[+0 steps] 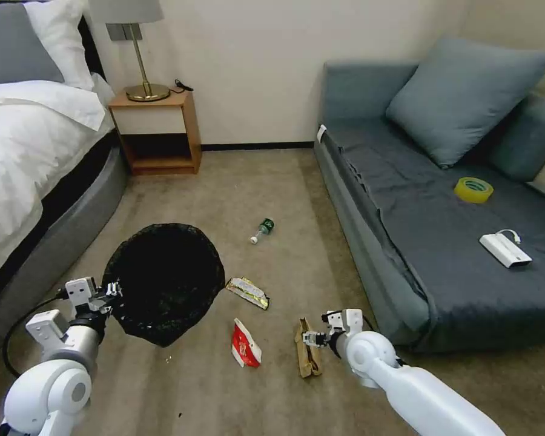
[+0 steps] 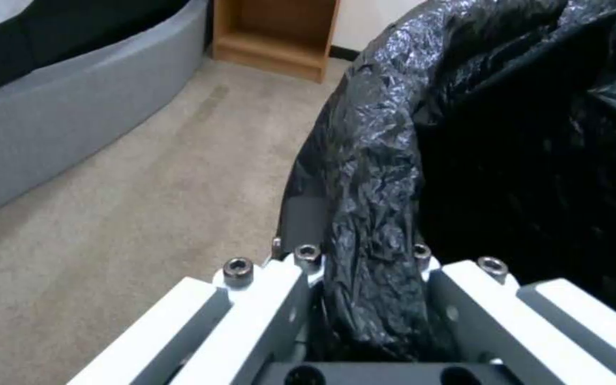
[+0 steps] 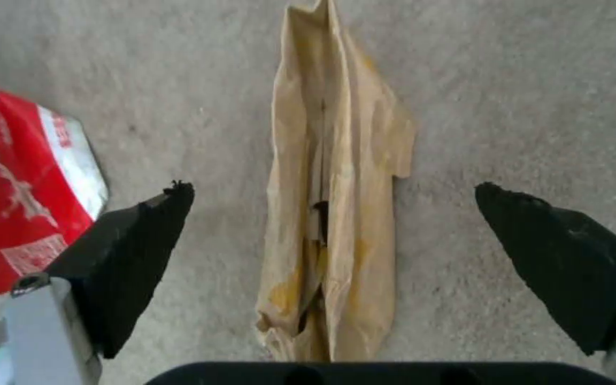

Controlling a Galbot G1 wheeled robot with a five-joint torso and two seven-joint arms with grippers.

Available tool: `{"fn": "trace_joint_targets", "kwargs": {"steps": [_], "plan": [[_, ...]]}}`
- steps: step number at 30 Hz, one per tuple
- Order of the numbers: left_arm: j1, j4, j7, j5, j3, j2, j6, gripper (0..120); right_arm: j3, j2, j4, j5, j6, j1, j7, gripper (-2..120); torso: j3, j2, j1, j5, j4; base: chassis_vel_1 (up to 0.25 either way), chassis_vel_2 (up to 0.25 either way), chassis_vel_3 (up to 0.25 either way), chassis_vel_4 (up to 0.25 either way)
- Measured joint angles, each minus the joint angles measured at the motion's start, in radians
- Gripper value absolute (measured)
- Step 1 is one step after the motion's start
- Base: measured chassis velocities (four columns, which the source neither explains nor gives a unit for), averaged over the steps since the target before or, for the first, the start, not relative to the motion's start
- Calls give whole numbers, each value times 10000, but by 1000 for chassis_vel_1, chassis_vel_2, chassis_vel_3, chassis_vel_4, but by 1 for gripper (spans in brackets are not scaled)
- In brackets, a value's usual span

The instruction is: Pick up the trash bin, then pick up the garbage on the floor and place it into the trash bin.

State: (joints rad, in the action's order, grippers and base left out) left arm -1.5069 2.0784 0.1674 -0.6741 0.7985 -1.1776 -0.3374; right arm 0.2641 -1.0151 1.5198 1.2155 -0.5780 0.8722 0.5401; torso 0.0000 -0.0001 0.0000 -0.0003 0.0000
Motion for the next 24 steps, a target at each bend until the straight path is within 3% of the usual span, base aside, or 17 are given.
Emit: {"fn": "trace_joint_targets", "kwargs": {"steps": [7,24], "plan": [[-42,-157,-176,-12,120,19,121,4,289,-278,-591,-140,-53,-270,-29,100,0,0,0,2,1,0,0,0,0],[-200,-407,-425,-119,322,173,375,4,633,-1304,-2162,-2077,103,-347,-1024,98,0,0,0,2,0,0,0,0,0]]}}
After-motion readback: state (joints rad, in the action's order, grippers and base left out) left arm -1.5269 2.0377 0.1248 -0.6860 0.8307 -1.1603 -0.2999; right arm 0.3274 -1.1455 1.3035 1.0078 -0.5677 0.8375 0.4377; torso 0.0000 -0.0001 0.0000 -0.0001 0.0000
